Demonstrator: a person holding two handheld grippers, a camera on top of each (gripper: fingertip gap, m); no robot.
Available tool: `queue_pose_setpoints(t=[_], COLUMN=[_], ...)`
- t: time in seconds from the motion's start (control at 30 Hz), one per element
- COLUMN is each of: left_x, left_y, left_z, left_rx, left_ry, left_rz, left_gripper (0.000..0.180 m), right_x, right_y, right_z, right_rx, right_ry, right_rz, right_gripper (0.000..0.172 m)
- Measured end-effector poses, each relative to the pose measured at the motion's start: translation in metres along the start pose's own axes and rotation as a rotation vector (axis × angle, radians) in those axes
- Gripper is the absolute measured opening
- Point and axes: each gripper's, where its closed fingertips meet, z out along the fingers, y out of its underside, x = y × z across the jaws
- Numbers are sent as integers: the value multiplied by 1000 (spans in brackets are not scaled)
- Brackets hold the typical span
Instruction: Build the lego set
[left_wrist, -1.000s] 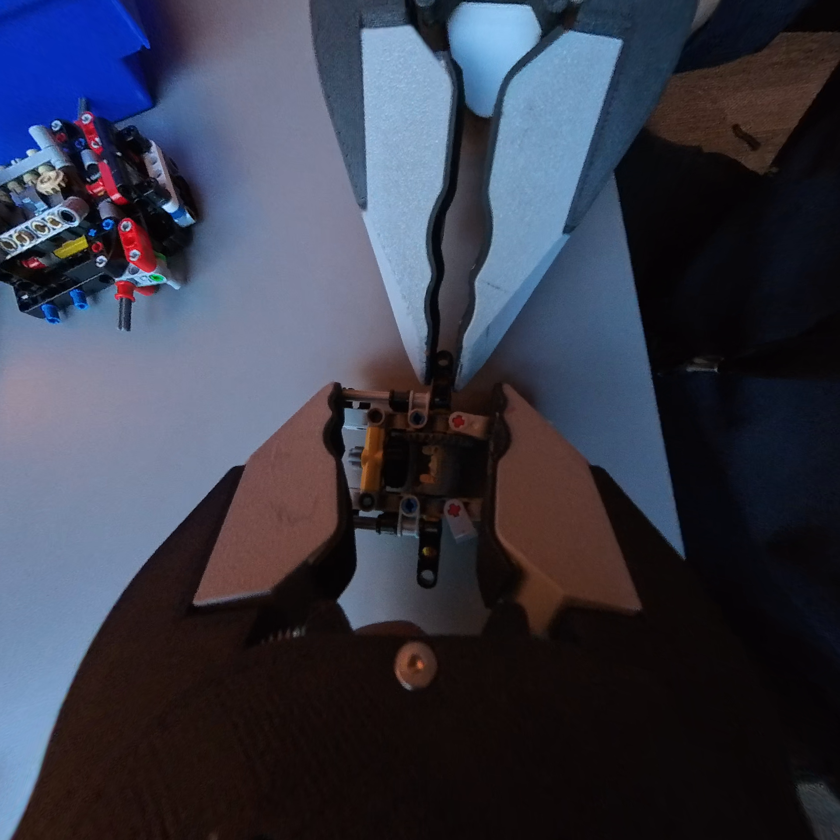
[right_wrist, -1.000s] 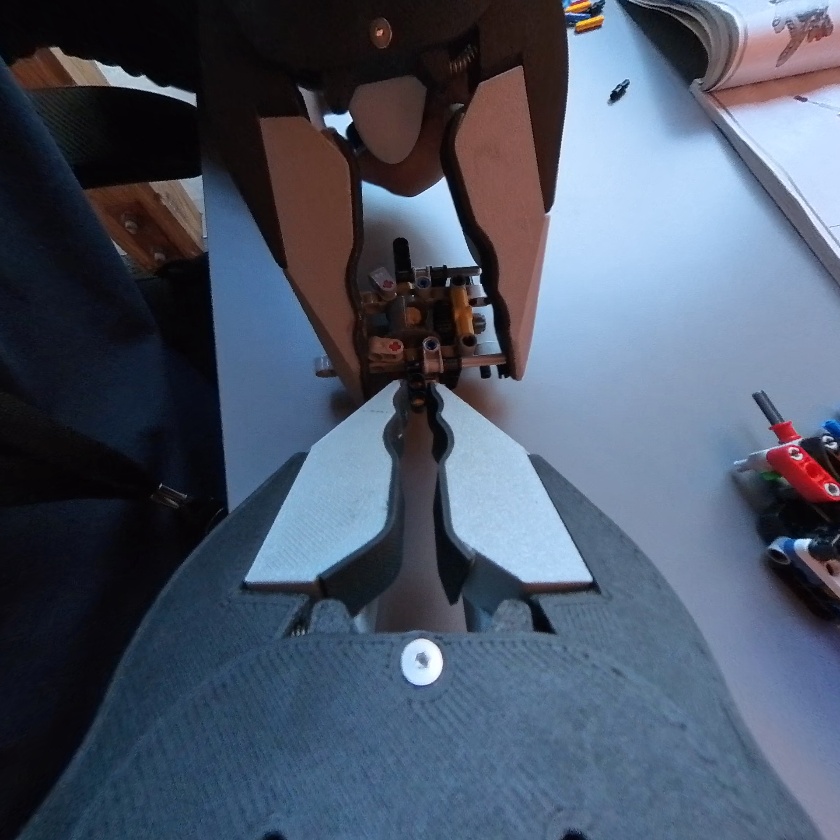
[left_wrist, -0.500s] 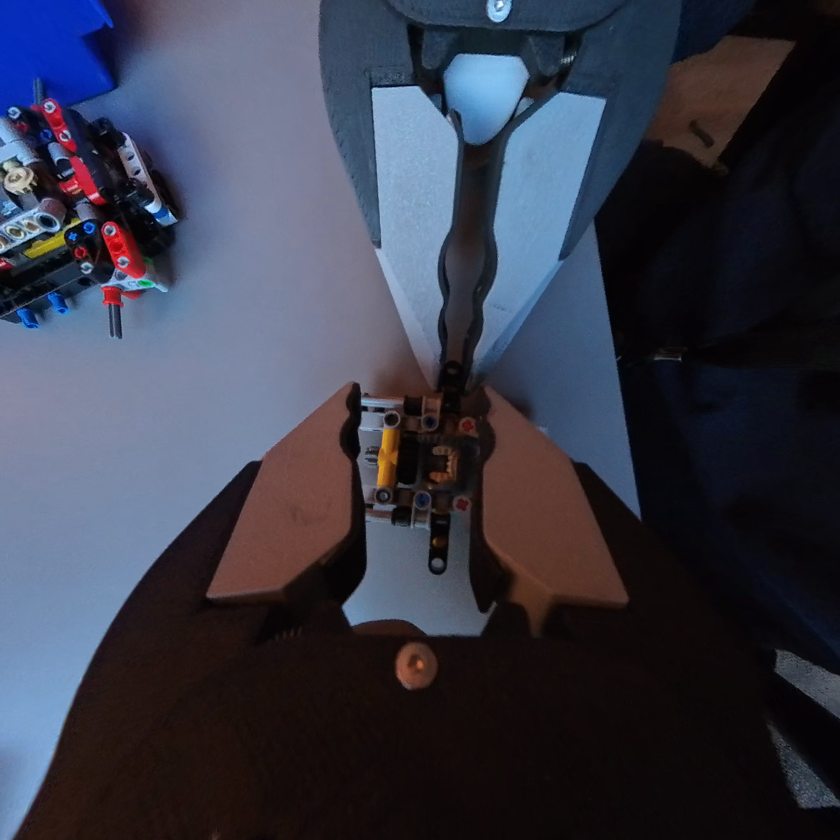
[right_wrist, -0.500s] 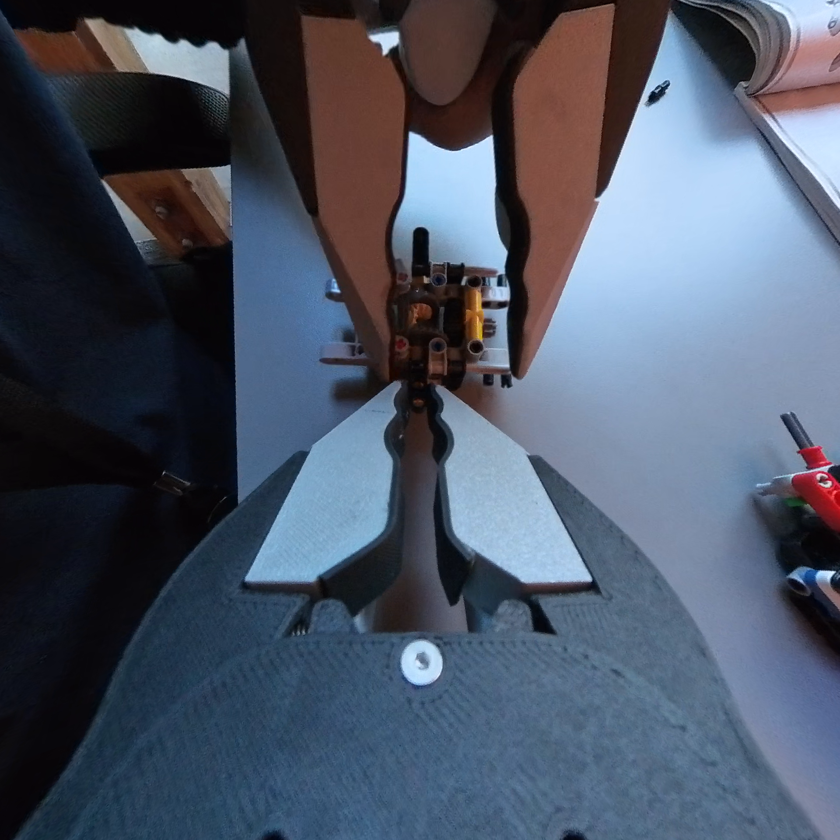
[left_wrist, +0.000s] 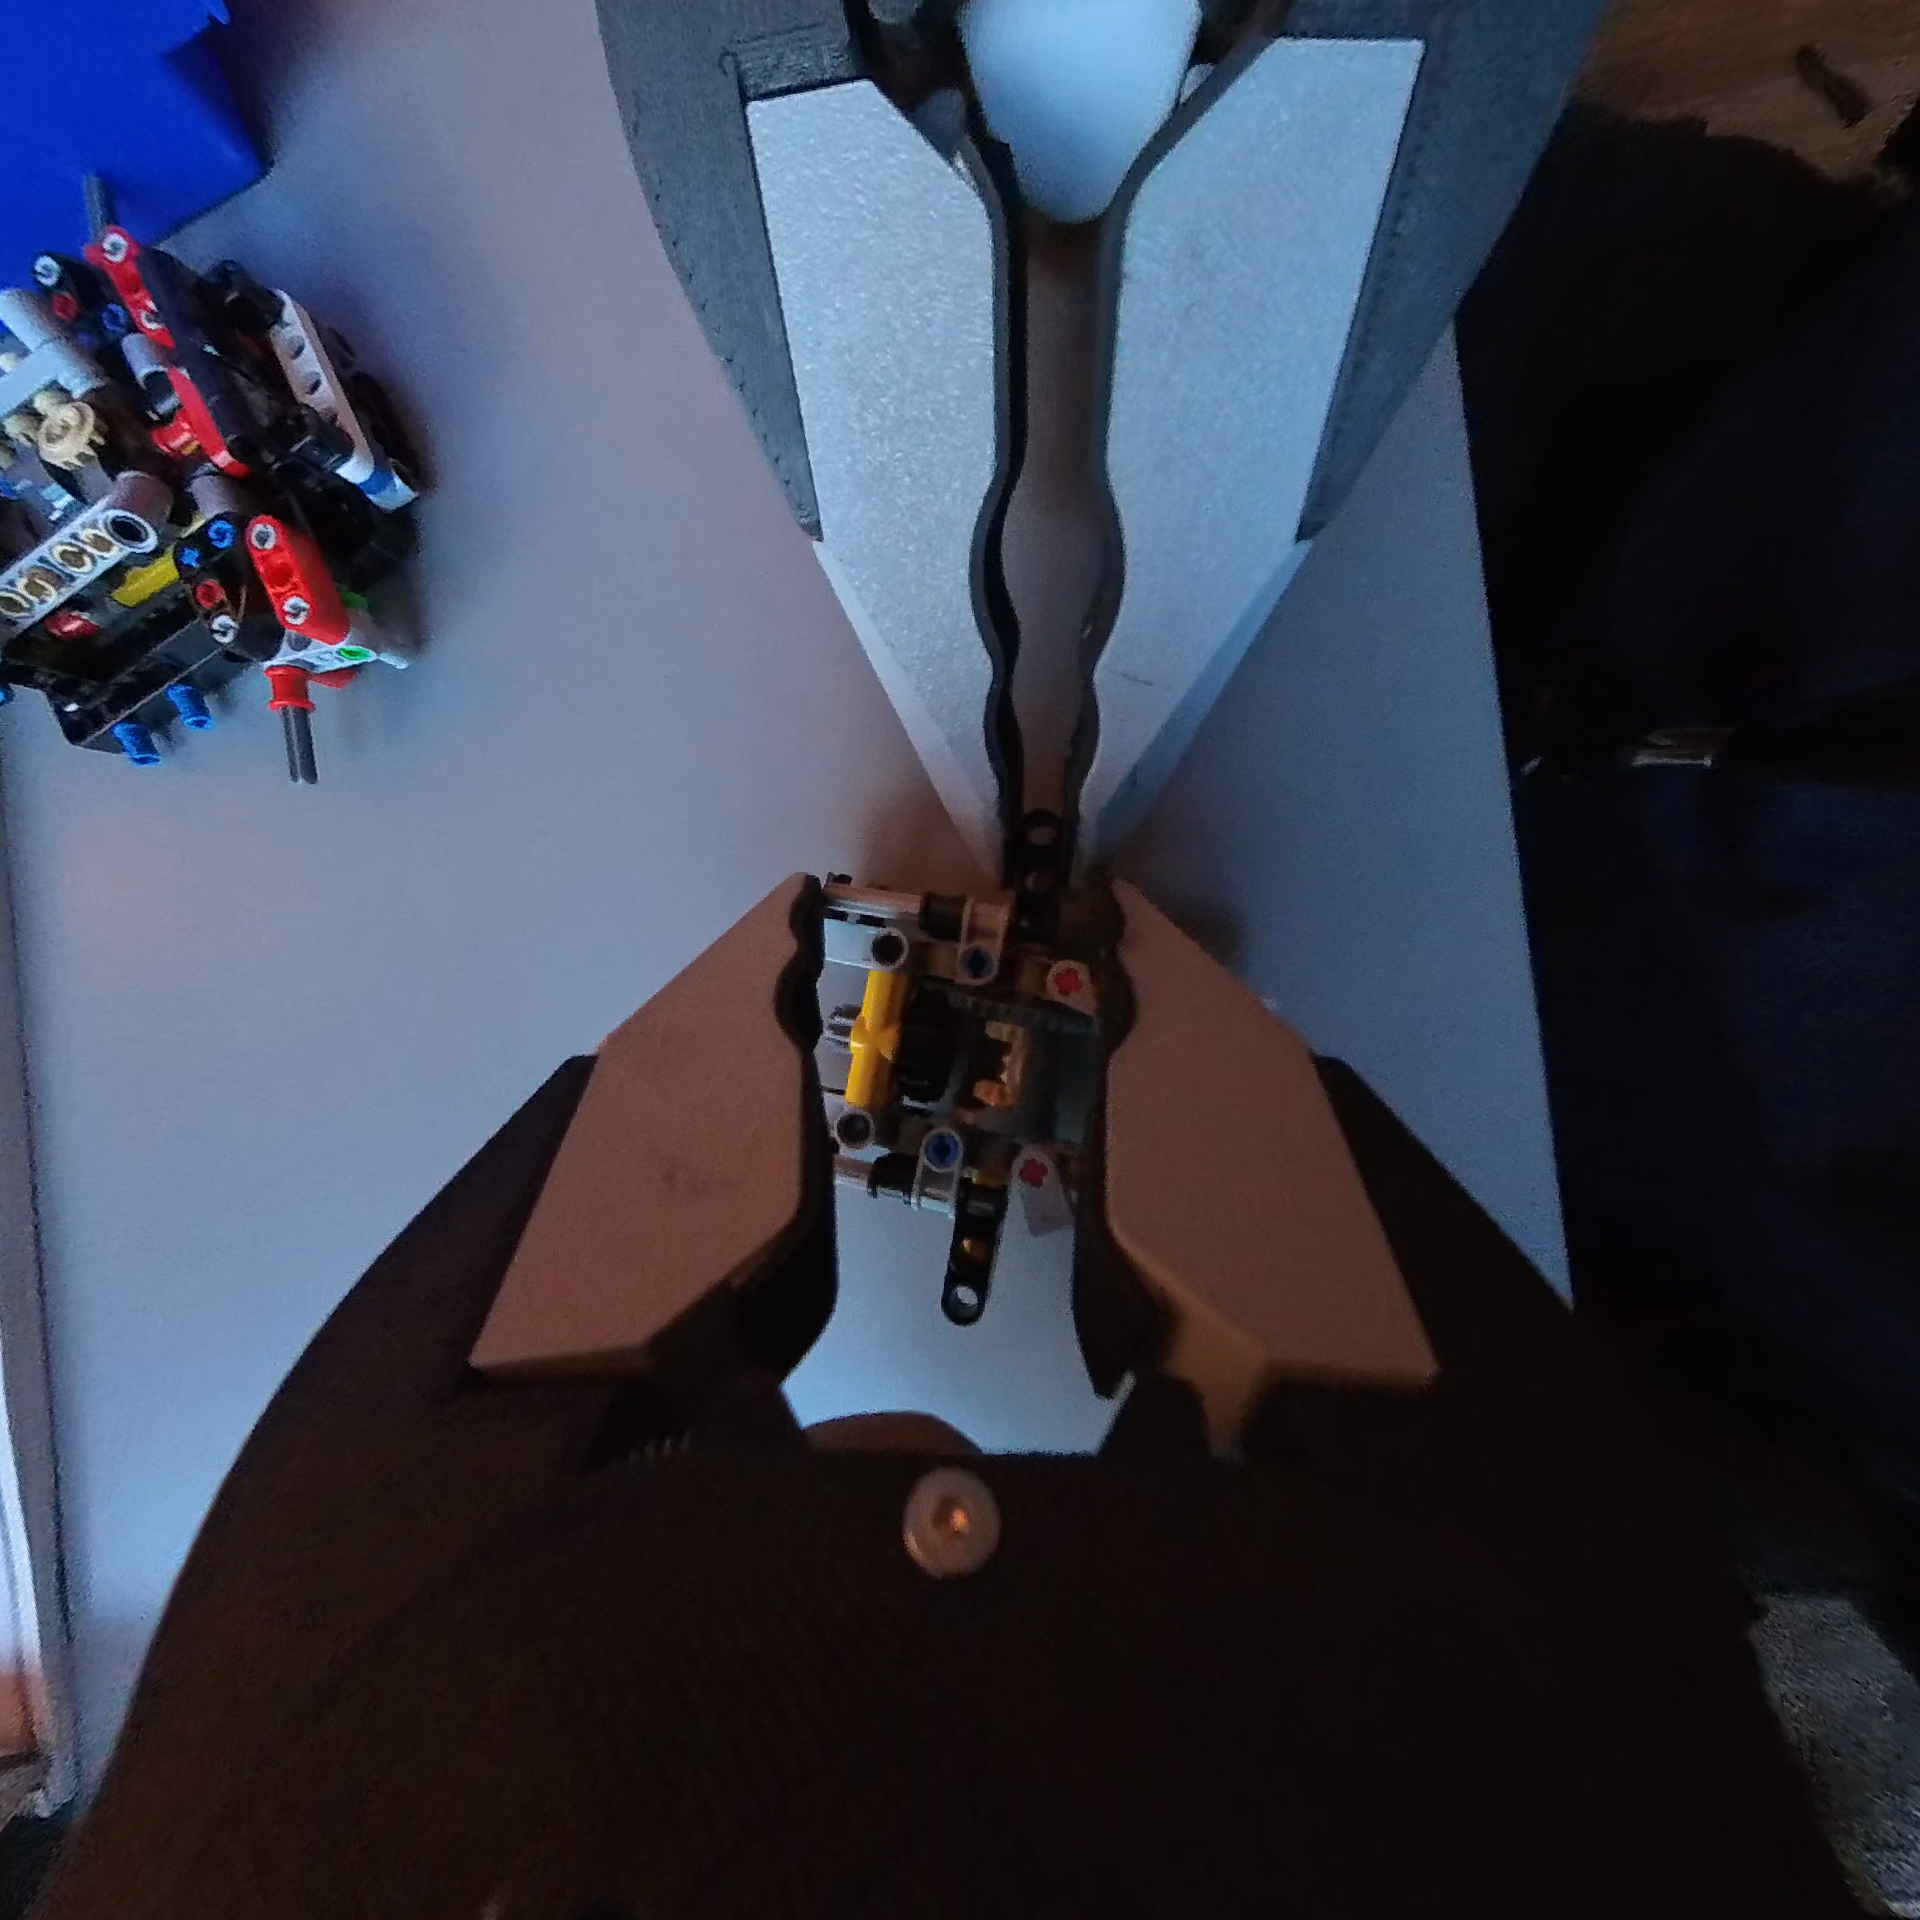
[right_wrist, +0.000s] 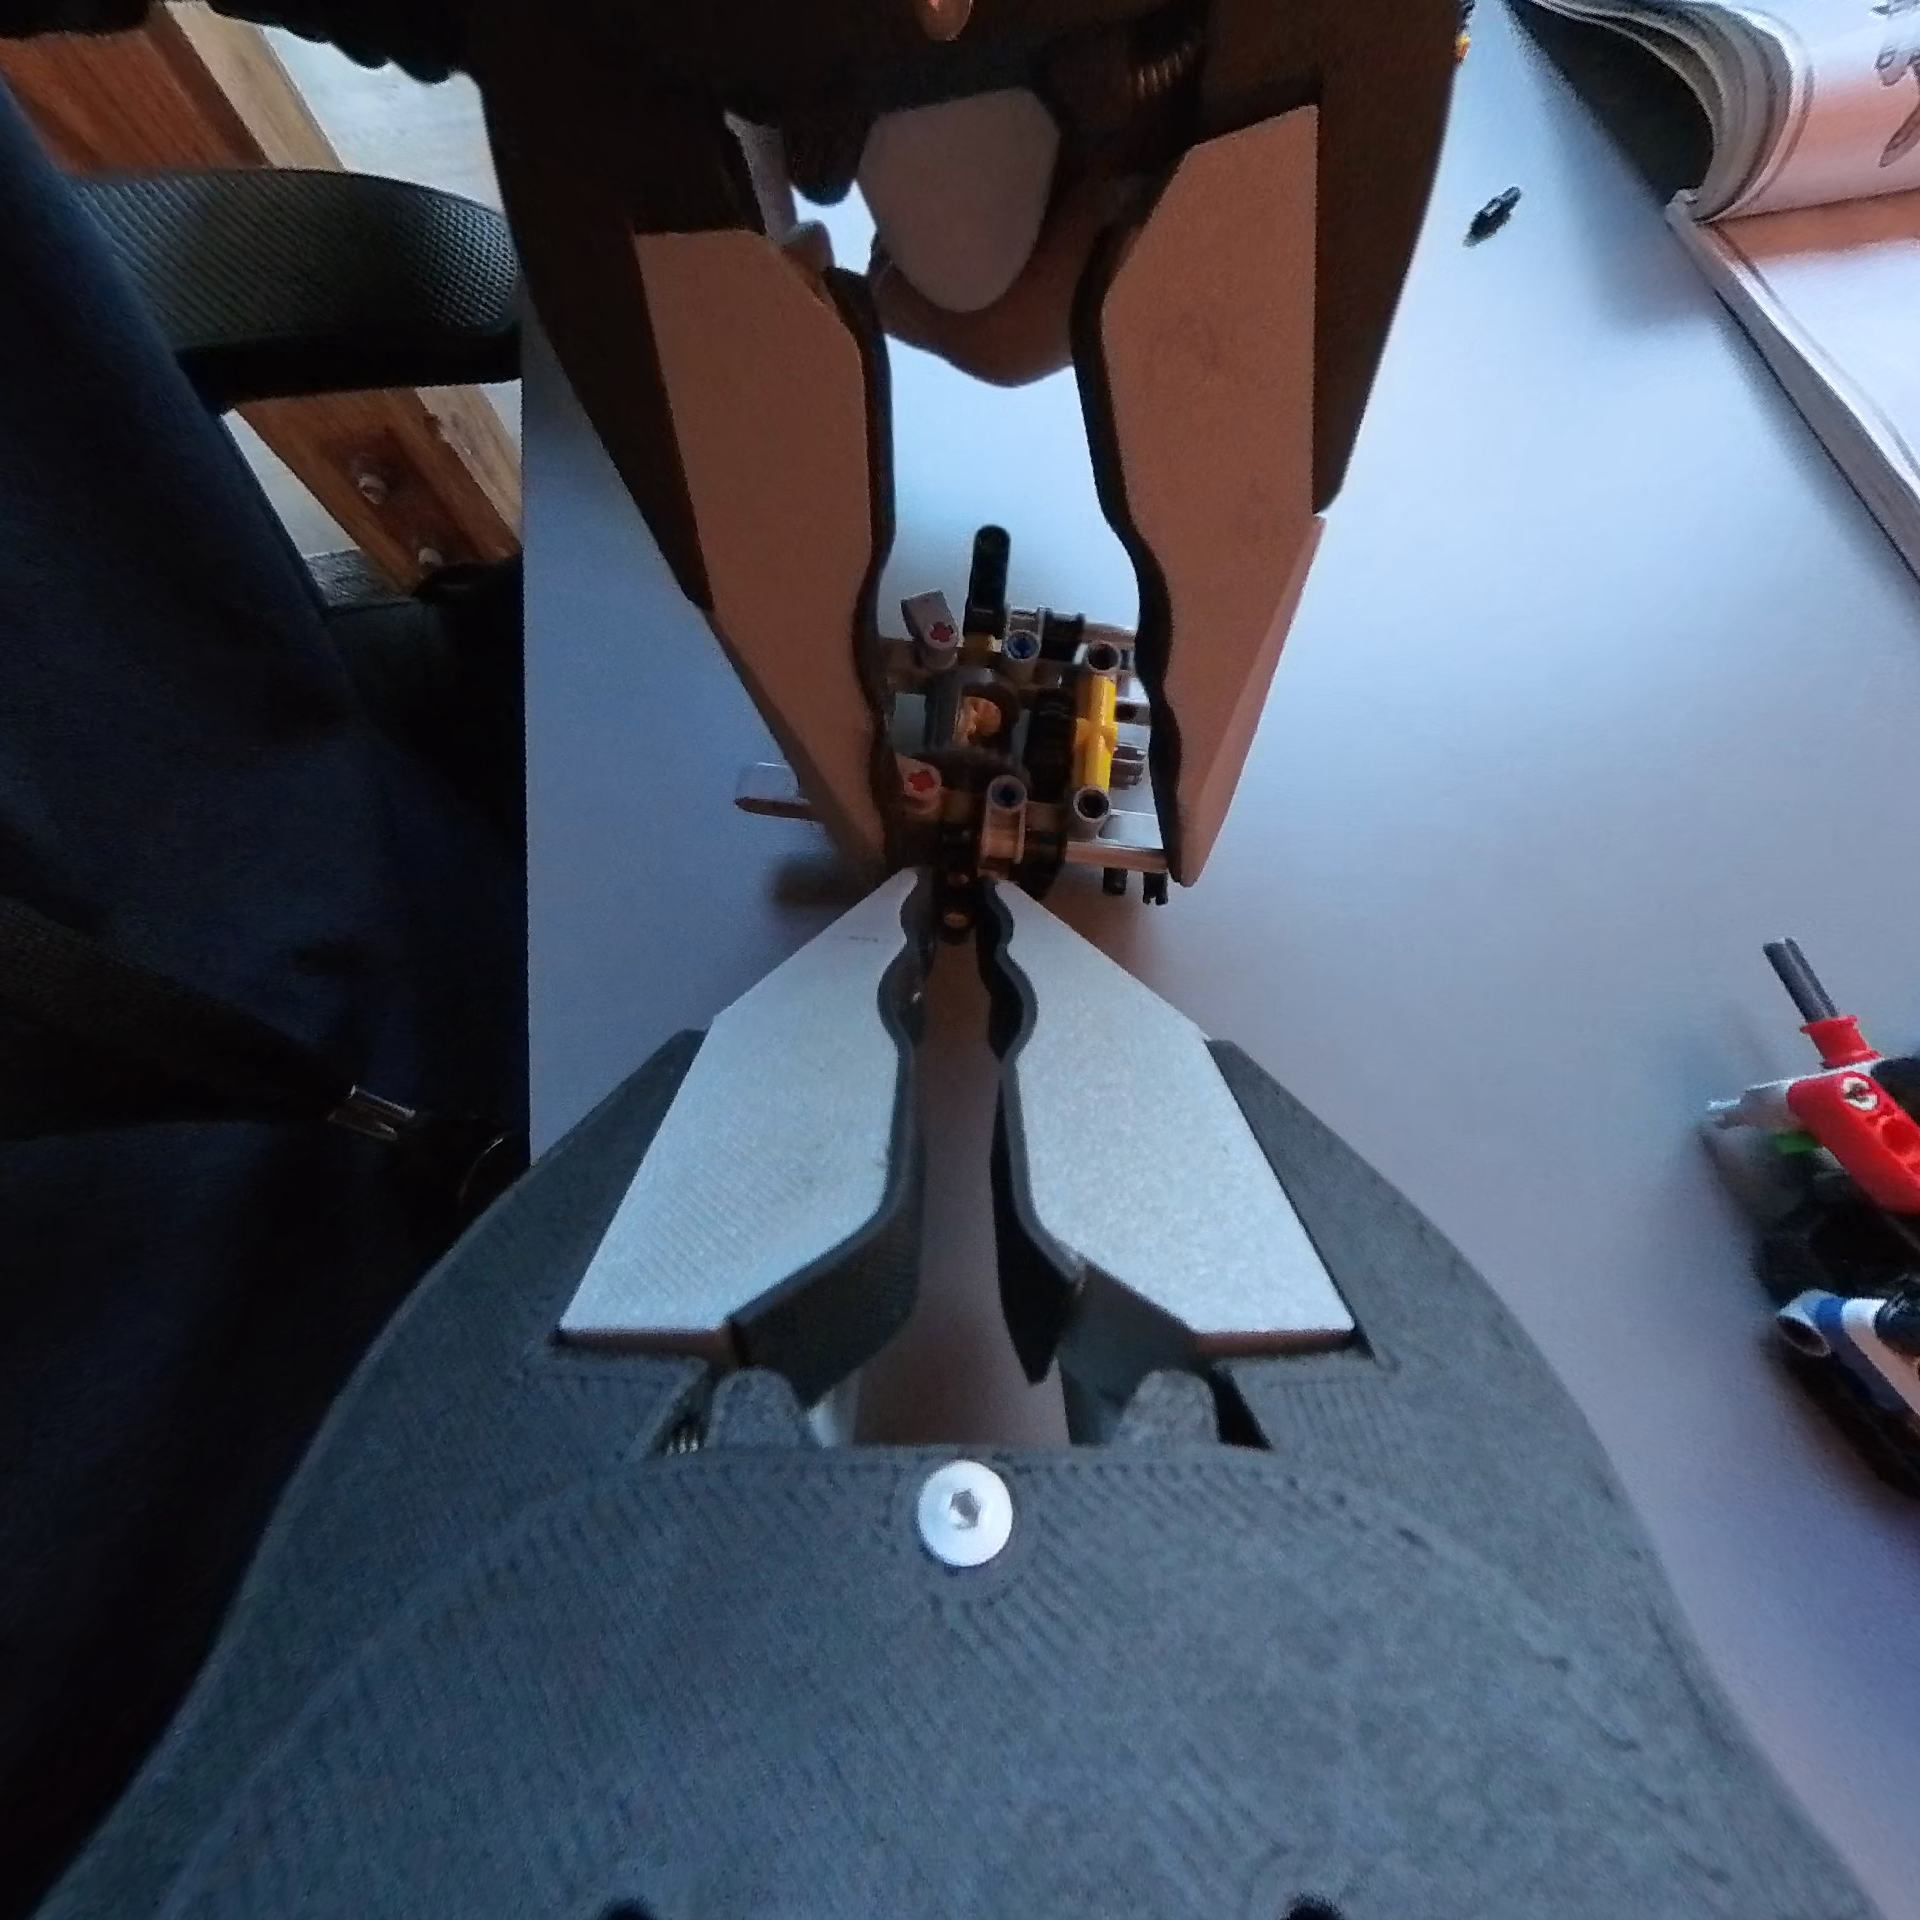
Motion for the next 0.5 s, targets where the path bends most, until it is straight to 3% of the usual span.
queue_pose_setpoints(t=[0.5], left_x=[-3], left_y=[0], left_z=[-2], left_rx=[40], left_ry=[-100], left_rz=[5], left_gripper=[45], right_x=[2], right_y=[-1], right_z=[-1], right_rx=[8], right_ry=[-4], right_rz=[26], right_gripper=[5])
